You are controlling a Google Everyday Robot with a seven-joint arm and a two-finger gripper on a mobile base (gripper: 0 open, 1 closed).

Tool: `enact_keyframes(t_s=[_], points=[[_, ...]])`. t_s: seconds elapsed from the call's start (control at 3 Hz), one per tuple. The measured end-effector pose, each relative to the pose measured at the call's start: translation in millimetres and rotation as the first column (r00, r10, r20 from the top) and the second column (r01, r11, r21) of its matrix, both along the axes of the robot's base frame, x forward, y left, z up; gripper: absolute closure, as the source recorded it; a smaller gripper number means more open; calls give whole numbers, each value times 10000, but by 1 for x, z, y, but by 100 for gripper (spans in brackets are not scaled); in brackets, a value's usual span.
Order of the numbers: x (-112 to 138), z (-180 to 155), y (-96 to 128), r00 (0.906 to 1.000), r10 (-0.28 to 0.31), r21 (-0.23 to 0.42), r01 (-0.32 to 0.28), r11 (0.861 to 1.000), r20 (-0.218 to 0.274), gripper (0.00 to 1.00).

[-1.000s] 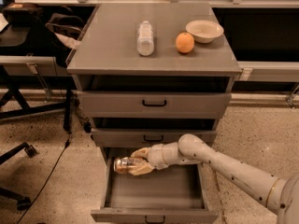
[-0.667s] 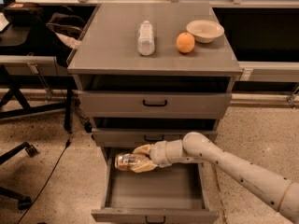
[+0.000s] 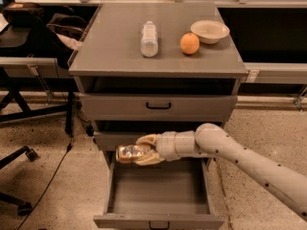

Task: Pick orange can from bottom drawer and place on counter

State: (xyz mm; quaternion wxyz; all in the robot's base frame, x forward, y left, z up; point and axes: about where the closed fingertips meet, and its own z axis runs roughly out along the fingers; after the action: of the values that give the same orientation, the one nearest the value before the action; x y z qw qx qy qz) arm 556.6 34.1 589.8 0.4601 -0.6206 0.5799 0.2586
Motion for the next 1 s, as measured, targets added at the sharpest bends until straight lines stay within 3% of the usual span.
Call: enact_keyframes(t_s=[0.33,0.67,1.0], points=[[-3,57,0,9953,31,-141,-18,9999,963,100],[-6,108,1,9838,136,-289,-86,9995,1789,100],[-16,161,7,9638,279,-469,-160,9988,2652,100]])
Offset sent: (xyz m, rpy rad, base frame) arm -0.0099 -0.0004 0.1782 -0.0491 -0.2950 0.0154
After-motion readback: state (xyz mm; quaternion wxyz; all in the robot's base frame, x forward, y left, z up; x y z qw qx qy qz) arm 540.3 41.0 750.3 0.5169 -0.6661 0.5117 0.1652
